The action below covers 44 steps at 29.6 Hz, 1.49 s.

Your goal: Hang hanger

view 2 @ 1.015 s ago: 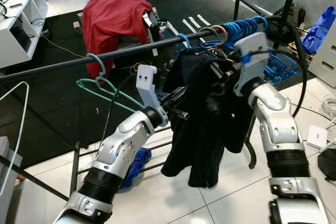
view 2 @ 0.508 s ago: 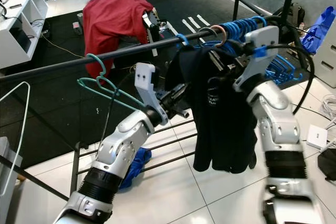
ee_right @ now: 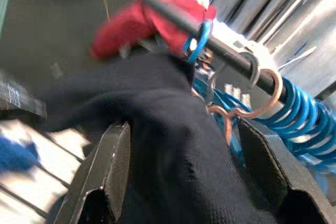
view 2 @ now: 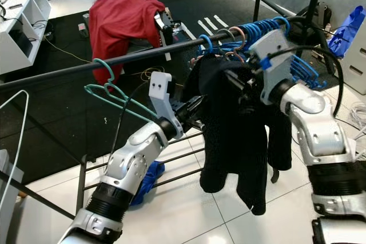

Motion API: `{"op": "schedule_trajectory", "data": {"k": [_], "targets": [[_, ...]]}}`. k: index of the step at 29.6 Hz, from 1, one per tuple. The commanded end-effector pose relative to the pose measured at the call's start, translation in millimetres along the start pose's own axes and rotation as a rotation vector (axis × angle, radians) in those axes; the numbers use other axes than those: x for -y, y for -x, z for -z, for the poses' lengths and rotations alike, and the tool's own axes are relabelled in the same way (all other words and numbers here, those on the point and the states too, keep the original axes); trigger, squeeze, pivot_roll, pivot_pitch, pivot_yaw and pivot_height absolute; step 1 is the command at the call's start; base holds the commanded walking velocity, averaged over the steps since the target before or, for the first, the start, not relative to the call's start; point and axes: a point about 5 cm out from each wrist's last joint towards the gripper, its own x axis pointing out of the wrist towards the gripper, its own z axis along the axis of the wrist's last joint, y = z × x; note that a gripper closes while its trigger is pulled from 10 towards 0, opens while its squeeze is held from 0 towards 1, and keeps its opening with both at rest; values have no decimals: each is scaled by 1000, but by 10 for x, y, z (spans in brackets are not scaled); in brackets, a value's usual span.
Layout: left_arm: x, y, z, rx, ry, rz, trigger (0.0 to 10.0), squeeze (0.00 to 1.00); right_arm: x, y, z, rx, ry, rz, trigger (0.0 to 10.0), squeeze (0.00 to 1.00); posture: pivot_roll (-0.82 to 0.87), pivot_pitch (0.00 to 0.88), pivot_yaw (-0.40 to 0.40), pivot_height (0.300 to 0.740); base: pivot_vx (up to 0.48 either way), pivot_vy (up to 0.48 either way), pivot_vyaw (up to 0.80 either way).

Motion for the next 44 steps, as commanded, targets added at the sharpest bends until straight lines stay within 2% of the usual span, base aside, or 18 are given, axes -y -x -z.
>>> {"op": "schedule_trajectory", "data": {"k": [1,7,8,11,16,20,23,25,26,27,28,30,33,36,38,41,43,44], "targets": [[22,1,56,-16,20,-3,0,0,-53,-14,67,-28,106,-31,10000,0,-169,99,110,740,0,0,0],[36,-6,2,-1,28,35,0,0,-38,0,114,-67,72,-4,10000,0,-168,101,111,740,0,0,0],[18,-6,-41,8,20,37,10000,969,-71,11,132,-86,55,-12,10000,0,-165,102,114,740,0,0,0],[-3,-4,-60,12,10,27,10000,1000,-91,16,145,-98,50,-20,10000,0,-165,102,115,740,0,0,0],[-24,1,-66,14,4,16,10000,1000,-128,35,224,-140,24,-59,10000,0,-165,104,116,740,0,0,0],[-35,3,-69,13,-5,8,10000,1000,-204,76,213,-116,-76,-139,10000,0,-164,104,114,740,0,0,0],[-46,20,-56,-1,-14,6,10000,1000,-244,130,92,-25,-234,-225,10000,0,-163,105,115,740,0,0,0],[-44,27,-50,-6,-14,10,10000,1000,-238,139,82,-22,-250,-230,10000,0,-163,105,115,740,0,0,0],[-40,43,-45,-12,-9,18,10000,216,-213,143,120,-49,-231,-213,10000,0,-167,106,116,740,0,0,0],[-40,43,-45,-12,-9,18,10000,216,-213,143,120,-49,-231,-213,10000,0,-167,106,116,740,0,0,0],[-35,73,-62,-9,12,40,10000,0,-186,140,192,-94,-203,-181,10000,0,-169,107,117,740,0,0,0],[-31,93,-76,-6,28,55,10000,0,-169,138,240,-124,-183,-160,10000,0,-169,107,117,740,0,0,0],[-138,273,-299,67,158,114,10000,0,-102,95,336,-150,-183,-42,10000,0,-158,108,118,740,0,0,0],[-167,318,-352,82,178,125,10000,0,-83,87,349,-152,-192,-15,10000,0,-158,108,118,740,0,0,0],[-304,477,-476,103,212,144,10000,0,9,32,392,-108,-293,126,10000,0,-154,107,116,740,0,0,0],[-343,534,-510,105,221,155,10000,0,31,12,405,-86,-340,171,10000,0,-154,107,116,740,0,0,0],[-363,649,-530,79,218,191,10000,0,-22,-59,433,-31,-492,207,10000,0,-144,106,112,740,0,0,0],[-363,649,-530,79,218,191,10000,0,-22,-59,433,-31,-492,207,10000,0,-144,106,112,740,0,0,0]]}}
